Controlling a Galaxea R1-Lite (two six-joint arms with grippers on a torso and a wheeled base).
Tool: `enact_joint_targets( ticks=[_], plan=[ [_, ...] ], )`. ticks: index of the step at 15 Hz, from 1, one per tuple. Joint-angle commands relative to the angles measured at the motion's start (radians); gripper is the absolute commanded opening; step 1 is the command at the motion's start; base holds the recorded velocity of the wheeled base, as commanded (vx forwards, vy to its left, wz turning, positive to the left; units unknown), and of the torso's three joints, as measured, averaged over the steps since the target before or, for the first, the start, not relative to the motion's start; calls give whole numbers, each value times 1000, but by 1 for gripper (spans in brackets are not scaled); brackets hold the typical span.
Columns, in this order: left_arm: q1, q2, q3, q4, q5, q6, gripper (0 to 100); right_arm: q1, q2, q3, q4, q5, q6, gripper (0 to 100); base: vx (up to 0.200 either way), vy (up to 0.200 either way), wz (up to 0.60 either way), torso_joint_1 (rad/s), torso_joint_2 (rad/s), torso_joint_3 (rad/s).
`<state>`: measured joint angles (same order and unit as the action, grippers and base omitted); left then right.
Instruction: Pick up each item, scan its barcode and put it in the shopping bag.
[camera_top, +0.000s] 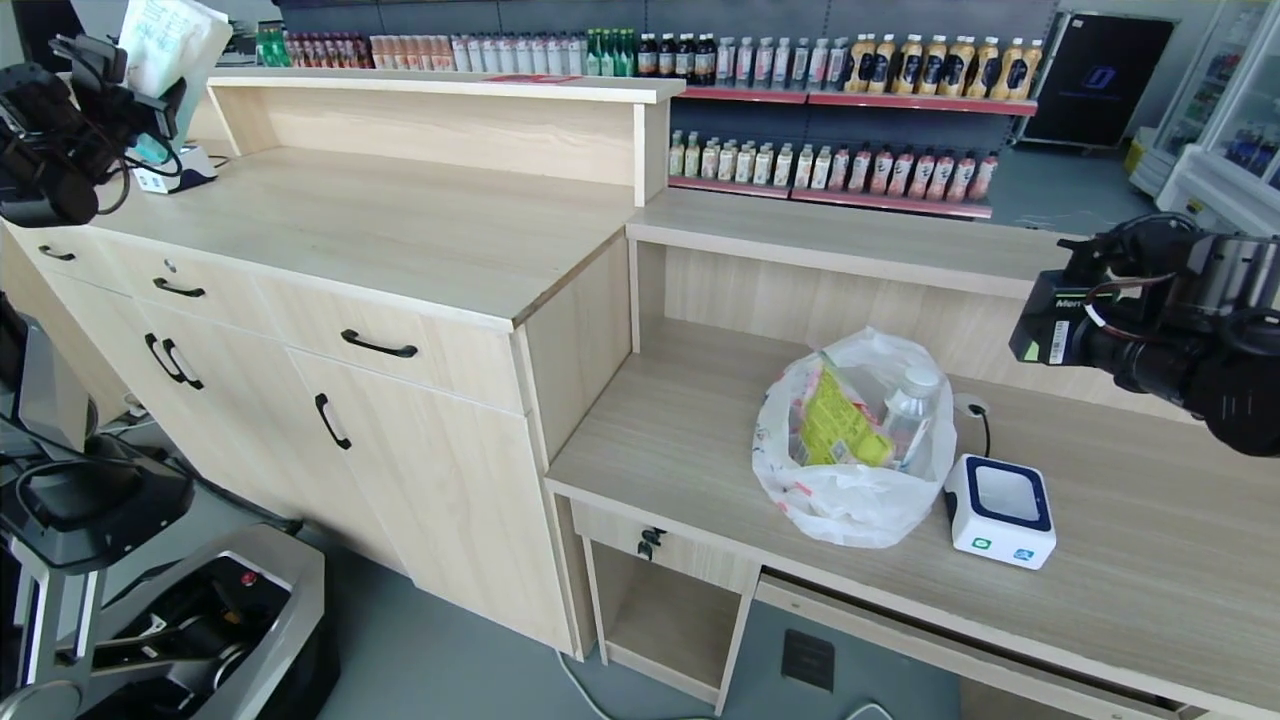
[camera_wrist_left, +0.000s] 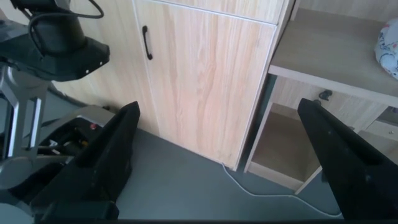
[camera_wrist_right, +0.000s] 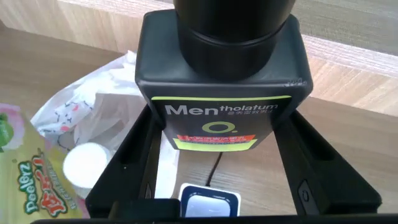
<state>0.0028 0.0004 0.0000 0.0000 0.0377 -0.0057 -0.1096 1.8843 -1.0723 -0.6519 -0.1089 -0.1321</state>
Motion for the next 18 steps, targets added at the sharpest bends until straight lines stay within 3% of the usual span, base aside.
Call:
enact_joint_targets(
  ticks=[1,5,18],
  plan=[
    [0,0,0,0,1,0,100,-13,49,-6,-3,3,5,0,0,0,0,0,0,0],
    [0,0,0,0,1,0,100,-35,108,-5,-3,158,5,0,0,0,0,0,0,0],
    [0,0,0,0,1,0,100,-19,403,-146,-210,336,-52,0,0,0,0,0,0,0]
  ],
)
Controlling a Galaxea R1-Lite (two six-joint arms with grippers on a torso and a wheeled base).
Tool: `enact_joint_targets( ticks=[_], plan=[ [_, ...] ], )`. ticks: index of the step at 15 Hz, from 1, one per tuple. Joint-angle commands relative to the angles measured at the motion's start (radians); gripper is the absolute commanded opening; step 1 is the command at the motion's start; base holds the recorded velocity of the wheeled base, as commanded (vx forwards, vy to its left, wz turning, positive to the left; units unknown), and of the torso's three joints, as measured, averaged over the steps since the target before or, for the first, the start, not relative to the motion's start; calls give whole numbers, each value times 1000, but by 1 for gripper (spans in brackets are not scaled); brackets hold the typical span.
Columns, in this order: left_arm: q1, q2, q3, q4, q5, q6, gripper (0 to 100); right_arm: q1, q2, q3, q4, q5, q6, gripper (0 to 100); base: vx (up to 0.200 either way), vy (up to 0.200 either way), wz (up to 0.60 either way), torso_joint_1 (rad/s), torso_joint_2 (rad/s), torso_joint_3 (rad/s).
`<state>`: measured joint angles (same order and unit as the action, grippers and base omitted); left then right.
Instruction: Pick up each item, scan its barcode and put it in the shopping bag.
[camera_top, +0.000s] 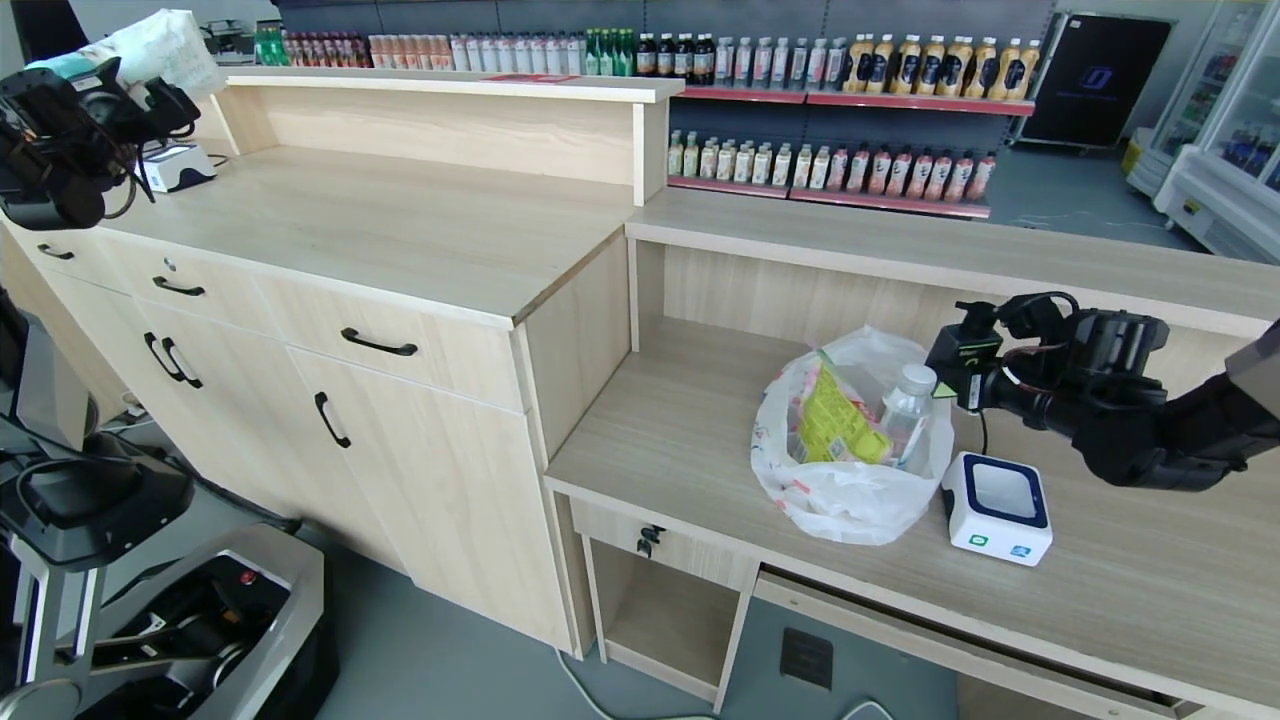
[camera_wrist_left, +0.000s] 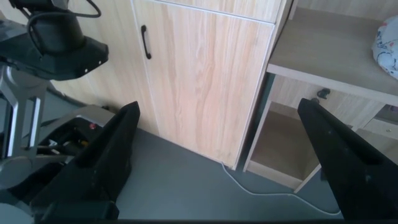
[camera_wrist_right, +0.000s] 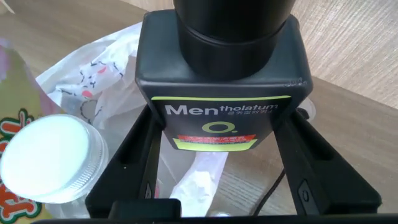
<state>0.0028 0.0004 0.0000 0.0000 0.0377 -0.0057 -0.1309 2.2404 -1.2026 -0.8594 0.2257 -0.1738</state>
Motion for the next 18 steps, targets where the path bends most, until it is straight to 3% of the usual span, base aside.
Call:
enact_joint_targets(
  ticks=[1,9,18],
  plan=[
    [0,0,0,0,1,0,100,2,57,-20,-3,4,-18,0,0,0,0,0,0,0],
    [0,0,0,0,1,0,100,11,107,-34,-26,95,-49,0,0,0,0,0,0,0],
    [0,0,0,0,1,0,100,-12,168,-55,-40,121,-70,0,0,0,0,0,0,0]
  ],
)
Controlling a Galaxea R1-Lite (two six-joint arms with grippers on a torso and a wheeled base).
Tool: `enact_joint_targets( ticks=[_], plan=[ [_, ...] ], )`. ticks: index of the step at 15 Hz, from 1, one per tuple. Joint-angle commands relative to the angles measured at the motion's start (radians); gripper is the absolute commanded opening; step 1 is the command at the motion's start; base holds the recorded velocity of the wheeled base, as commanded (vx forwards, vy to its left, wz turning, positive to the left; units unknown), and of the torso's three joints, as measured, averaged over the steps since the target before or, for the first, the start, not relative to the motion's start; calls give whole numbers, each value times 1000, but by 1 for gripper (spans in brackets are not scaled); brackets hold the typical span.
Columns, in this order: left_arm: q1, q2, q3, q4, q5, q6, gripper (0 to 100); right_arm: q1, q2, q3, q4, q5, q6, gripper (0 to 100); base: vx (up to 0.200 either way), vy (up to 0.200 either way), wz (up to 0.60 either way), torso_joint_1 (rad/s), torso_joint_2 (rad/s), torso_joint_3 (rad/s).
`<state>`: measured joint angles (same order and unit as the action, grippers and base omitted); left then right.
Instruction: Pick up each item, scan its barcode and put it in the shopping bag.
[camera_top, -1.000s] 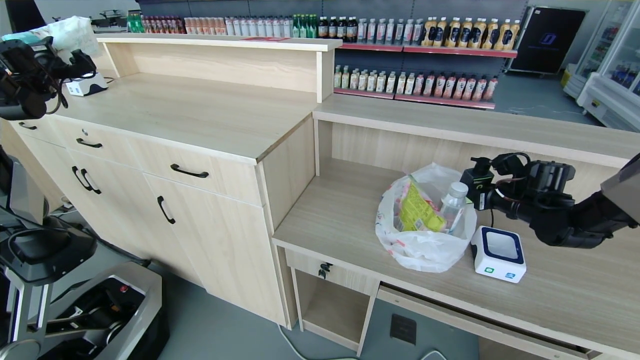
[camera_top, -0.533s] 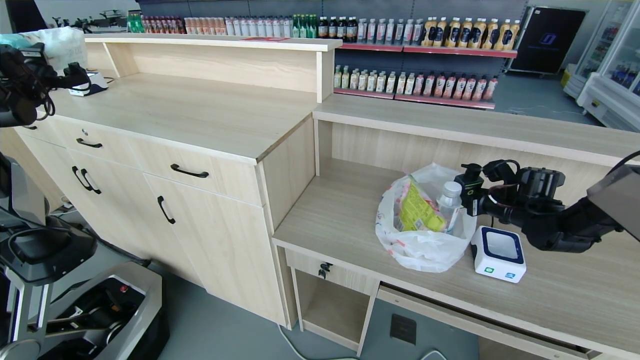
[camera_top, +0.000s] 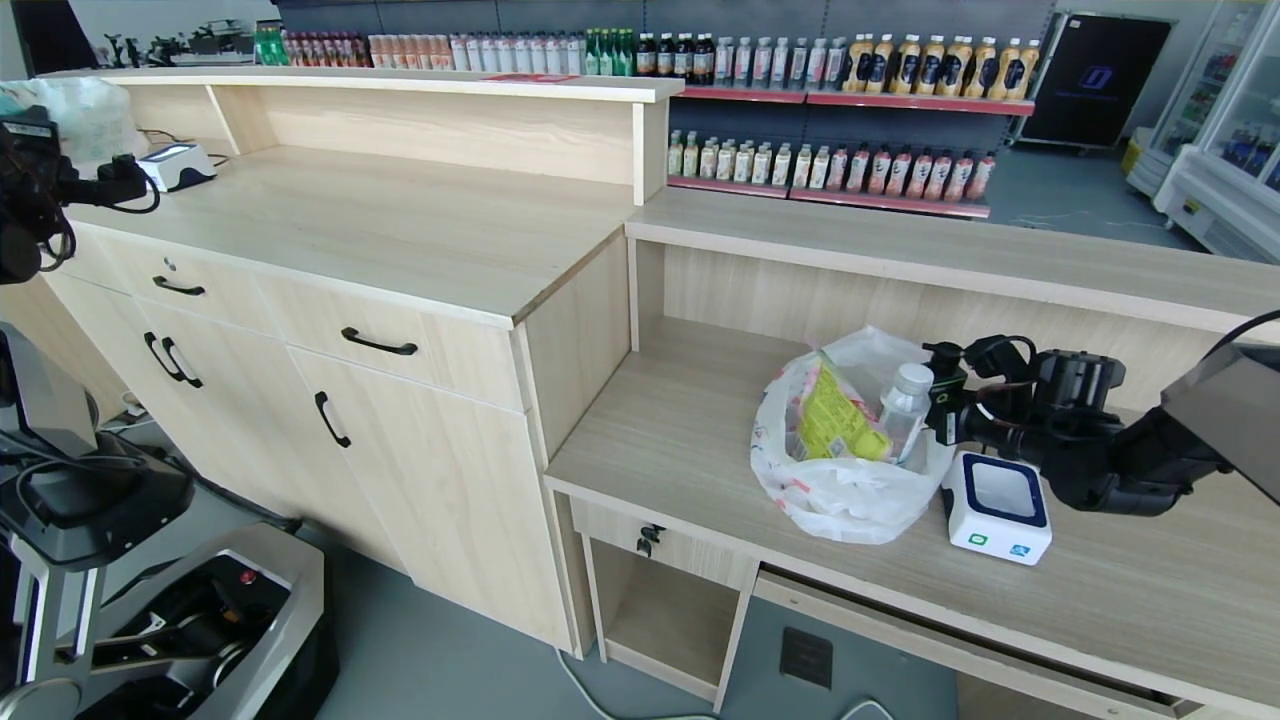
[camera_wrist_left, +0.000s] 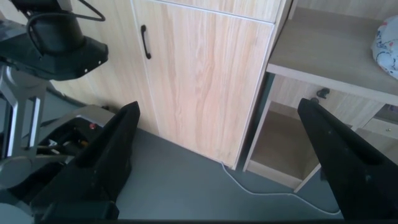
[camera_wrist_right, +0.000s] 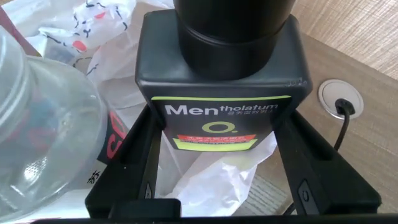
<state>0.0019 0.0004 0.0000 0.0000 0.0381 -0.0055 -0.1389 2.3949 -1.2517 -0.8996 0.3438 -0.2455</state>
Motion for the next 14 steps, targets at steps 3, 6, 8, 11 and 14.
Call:
enact_joint_targets(
  ticks=[3,6,8,11,14],
  plan=[
    [1,0,0,0,0,-1,100,-4,26,-17,-4,55,2,0,0,0,0,0,0,0],
    [1,0,0,0,0,-1,100,-5,46,-35,-5,73,-1,0,0,0,0,0,0,0],
    [1,0,0,0,0,-1,100,-13,59,-34,-5,72,-18,0,0,0,0,0,0,0],
    [1,0,0,0,0,-1,100,-24,69,-34,1,73,-29,0,0,0,0,0,0,0],
    [1,0,0,0,0,-1,100,-27,69,-34,4,75,-28,0,0,0,0,0,0,0]
  ],
)
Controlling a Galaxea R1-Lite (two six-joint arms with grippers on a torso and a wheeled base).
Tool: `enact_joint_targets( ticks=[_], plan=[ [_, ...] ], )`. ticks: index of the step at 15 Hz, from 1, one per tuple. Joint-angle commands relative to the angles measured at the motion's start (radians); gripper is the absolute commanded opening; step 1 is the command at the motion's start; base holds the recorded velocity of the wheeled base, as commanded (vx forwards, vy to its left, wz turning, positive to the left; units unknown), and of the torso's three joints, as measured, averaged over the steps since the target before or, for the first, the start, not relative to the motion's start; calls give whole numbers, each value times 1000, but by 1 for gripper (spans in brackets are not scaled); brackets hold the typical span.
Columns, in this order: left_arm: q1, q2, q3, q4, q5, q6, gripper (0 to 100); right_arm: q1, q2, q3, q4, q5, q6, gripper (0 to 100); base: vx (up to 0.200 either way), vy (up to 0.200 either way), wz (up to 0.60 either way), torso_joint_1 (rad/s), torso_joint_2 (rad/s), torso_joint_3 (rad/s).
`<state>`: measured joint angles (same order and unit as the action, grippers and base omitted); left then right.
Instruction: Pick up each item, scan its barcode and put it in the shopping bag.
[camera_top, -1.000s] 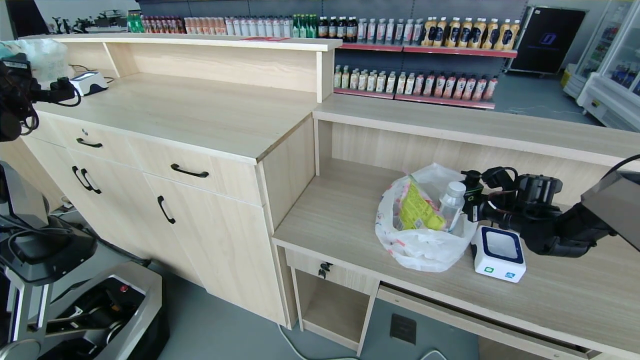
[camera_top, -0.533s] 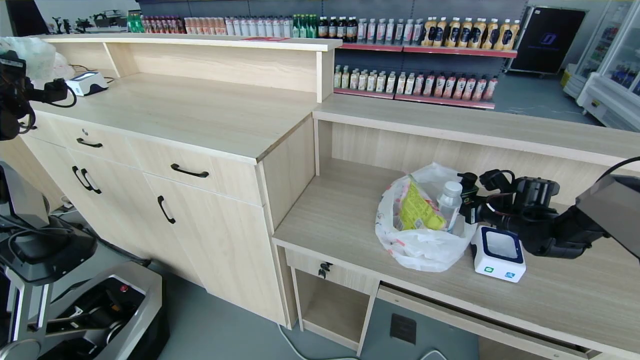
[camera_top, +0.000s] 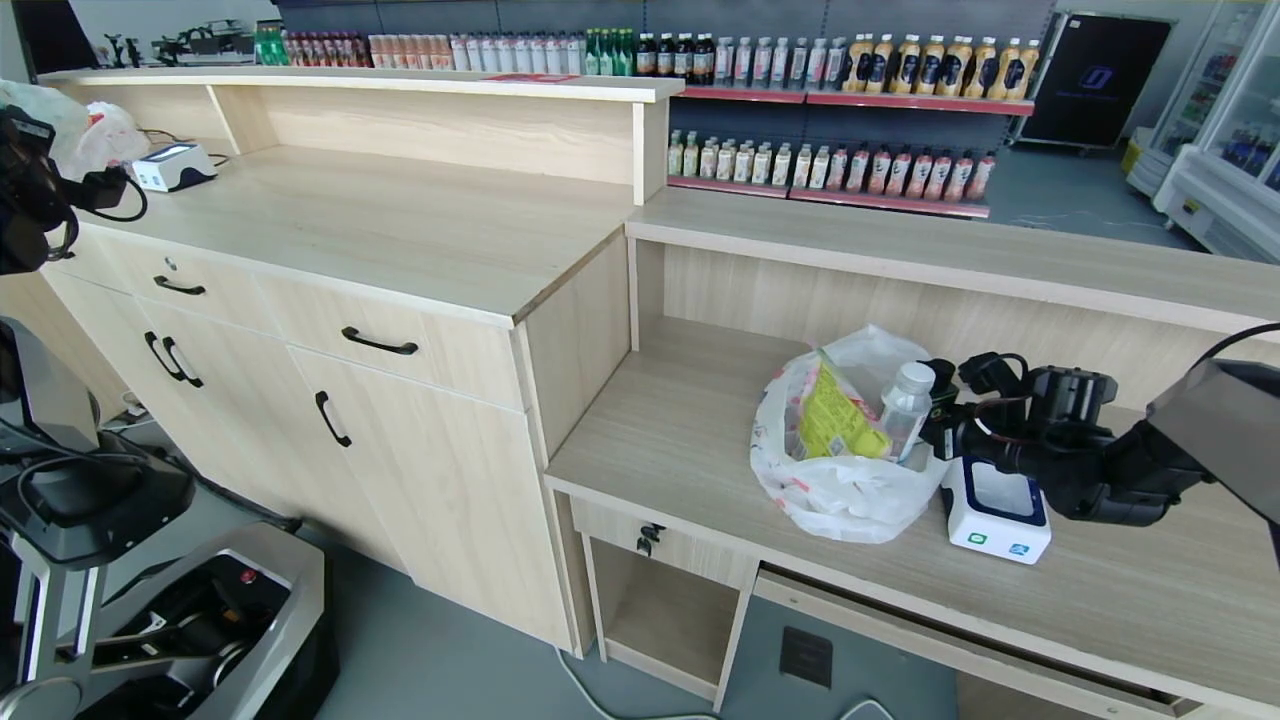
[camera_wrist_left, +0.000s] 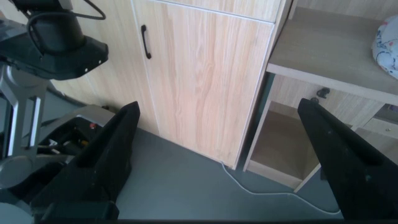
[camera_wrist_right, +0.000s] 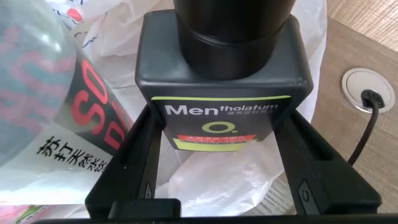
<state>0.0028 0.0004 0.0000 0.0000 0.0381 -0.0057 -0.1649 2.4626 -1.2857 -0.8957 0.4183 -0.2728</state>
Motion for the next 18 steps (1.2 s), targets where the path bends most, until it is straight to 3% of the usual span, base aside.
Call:
enact_joint_targets(
  ticks=[1,2,13,18],
  plan=[
    [0,0,0,0,0,0,100,-1,-1,0,1,0,3,0,0,0,0,0,0,0],
    [0,0,0,0,0,0,100,-1,-4,-1,1,0,1,100,0,0,0,0,0,0],
    [0,0,0,0,0,0,100,-22,-166,-26,32,94,-3,100,0,0,0,0,0,0],
    [0,0,0,0,0,0,100,-50,-491,11,186,91,-8,100,0,0,0,0,0,0]
  ],
)
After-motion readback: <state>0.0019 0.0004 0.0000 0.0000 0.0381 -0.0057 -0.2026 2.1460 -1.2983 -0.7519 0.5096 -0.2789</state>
